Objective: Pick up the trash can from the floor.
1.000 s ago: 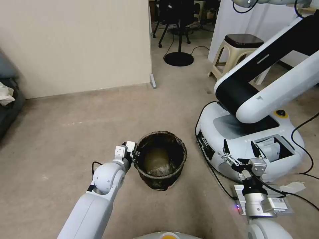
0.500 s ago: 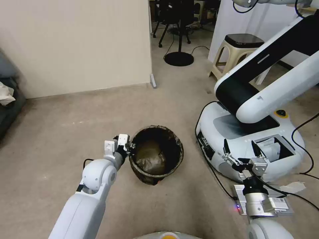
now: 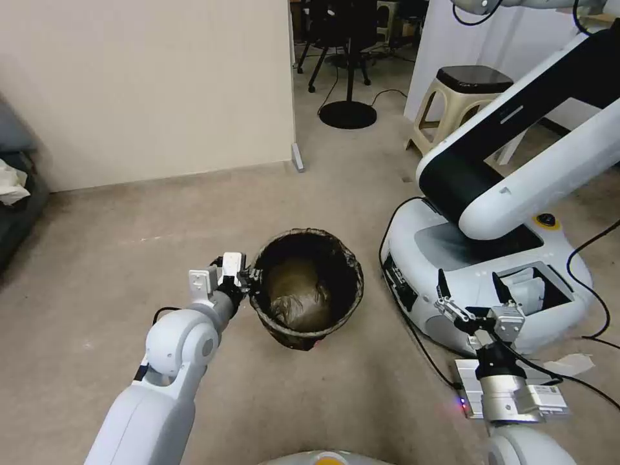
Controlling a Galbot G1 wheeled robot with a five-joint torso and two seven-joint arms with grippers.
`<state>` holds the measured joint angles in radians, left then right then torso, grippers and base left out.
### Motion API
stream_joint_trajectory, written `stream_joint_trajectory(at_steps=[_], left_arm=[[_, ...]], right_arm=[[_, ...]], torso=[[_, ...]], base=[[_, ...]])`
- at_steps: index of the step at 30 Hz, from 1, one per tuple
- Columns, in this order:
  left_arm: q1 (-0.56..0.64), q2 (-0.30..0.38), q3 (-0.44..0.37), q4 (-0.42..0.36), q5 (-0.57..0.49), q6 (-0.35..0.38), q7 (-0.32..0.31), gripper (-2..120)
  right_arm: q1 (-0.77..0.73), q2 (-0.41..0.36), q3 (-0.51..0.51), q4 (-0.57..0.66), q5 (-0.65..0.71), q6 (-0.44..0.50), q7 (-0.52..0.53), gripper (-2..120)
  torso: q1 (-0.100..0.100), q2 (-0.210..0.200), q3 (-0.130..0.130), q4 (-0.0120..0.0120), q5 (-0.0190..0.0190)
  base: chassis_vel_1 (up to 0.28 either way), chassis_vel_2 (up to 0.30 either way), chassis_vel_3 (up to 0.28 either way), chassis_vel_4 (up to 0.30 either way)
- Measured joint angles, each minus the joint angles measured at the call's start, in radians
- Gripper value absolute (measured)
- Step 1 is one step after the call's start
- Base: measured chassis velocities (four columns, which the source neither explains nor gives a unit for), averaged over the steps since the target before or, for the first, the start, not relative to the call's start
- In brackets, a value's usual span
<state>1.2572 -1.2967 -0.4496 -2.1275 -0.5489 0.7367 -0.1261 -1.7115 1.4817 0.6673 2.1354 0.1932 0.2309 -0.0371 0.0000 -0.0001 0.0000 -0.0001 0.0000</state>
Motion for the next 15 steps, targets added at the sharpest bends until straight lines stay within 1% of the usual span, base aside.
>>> stream_joint_trajectory(at_steps=[1,3,5,6,9,15], left_arm=[[0.007,0.000,-0.006,-0.018,-0.023,0.000,-0.011,3],[0.010,0.000,-0.010,-0.028,-0.034,0.000,-0.016,3],[0.020,-0.001,-0.019,-0.055,-0.065,0.000,-0.040,3],[0.020,-0.001,-0.019,-0.055,-0.065,0.000,-0.040,3],[0.030,-0.001,-0.024,-0.083,-0.098,-0.001,-0.071,3],[0.037,0.000,-0.029,-0.092,-0.103,-0.001,-0.076,3]], right_arm=[[0.000,-0.001,0.000,0.000,0.001,0.000,0.000,100],[0.000,-0.001,0.000,0.001,0.001,-0.001,0.000,100],[0.000,-0.003,0.000,0.001,0.002,-0.001,0.000,100],[0.000,-0.003,0.000,0.001,0.002,-0.001,0.000,100],[0.000,-0.006,0.001,0.003,0.005,-0.002,0.000,100],[0.000,-0.009,0.001,0.005,0.008,-0.003,0.001,100]], torso=[[0.000,0.000,0.000,0.0001,0.0000],[0.000,0.000,0.000,0.0001,0.0000],[0.000,0.000,0.000,0.0001,0.0000],[0.000,0.000,0.000,0.0001,0.0000],[0.000,0.000,0.000,0.0001,0.0000],[0.000,0.000,0.000,0.0001,0.0000]], base=[[0.000,0.000,0.000,0.000],[0.000,0.000,0.000,0.000],[0.000,0.000,0.000,0.000],[0.000,0.000,0.000,0.000],[0.000,0.000,0.000,0.000],[0.000,0.000,0.000,0.000]])
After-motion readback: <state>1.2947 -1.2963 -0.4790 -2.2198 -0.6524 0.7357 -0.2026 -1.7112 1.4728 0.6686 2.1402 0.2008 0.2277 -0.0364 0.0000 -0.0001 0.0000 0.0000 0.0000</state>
